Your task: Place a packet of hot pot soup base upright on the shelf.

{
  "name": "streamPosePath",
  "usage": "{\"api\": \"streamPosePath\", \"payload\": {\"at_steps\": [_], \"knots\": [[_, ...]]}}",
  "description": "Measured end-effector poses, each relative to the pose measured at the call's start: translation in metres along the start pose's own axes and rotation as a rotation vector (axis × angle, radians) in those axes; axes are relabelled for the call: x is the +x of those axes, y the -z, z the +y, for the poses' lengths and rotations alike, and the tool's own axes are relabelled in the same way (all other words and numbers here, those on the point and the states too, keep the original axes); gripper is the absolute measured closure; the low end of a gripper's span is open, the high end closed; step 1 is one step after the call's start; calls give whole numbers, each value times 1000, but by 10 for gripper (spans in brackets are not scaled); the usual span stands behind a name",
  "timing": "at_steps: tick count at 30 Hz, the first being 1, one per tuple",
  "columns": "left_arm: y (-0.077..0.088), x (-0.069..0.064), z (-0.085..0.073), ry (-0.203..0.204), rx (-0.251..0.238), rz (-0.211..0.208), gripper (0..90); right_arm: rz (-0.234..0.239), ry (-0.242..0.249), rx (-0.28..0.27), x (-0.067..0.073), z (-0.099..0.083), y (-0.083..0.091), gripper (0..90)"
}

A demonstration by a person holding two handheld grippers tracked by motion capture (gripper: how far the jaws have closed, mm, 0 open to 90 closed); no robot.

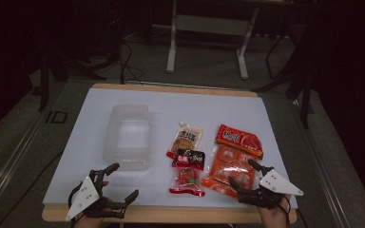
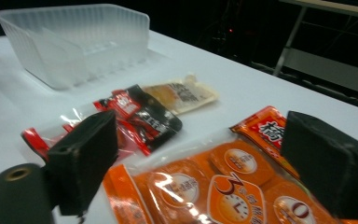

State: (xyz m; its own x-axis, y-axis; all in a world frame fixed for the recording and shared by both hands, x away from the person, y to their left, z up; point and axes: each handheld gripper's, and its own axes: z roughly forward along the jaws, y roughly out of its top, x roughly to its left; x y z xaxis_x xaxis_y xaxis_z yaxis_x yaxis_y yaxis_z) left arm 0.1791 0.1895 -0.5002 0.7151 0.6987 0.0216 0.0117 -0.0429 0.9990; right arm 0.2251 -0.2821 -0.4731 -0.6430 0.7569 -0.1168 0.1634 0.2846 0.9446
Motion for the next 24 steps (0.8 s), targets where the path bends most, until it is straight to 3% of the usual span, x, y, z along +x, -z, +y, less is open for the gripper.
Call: {"api": "streamPosePath", "payload": {"at_steps": [8, 11, 17, 20, 24], "knots": [[-1, -2, 0, -19, 0, -2, 19, 21, -39, -48, 4, 2, 1, 105], [-1, -3, 0, -21, 0, -4, 19, 29, -52, -34, 5, 3, 0, 105], [-1, -4, 1, -16, -3, -4, 18, 27, -16, -50, 10, 14, 5, 105], [-1, -4, 1, -19, -1, 2, 18, 29, -21, -76, 11, 23, 11, 105], [-1, -4, 1, -16, 1, 9, 18, 23, 39, -99, 15, 37, 16, 105]]}}
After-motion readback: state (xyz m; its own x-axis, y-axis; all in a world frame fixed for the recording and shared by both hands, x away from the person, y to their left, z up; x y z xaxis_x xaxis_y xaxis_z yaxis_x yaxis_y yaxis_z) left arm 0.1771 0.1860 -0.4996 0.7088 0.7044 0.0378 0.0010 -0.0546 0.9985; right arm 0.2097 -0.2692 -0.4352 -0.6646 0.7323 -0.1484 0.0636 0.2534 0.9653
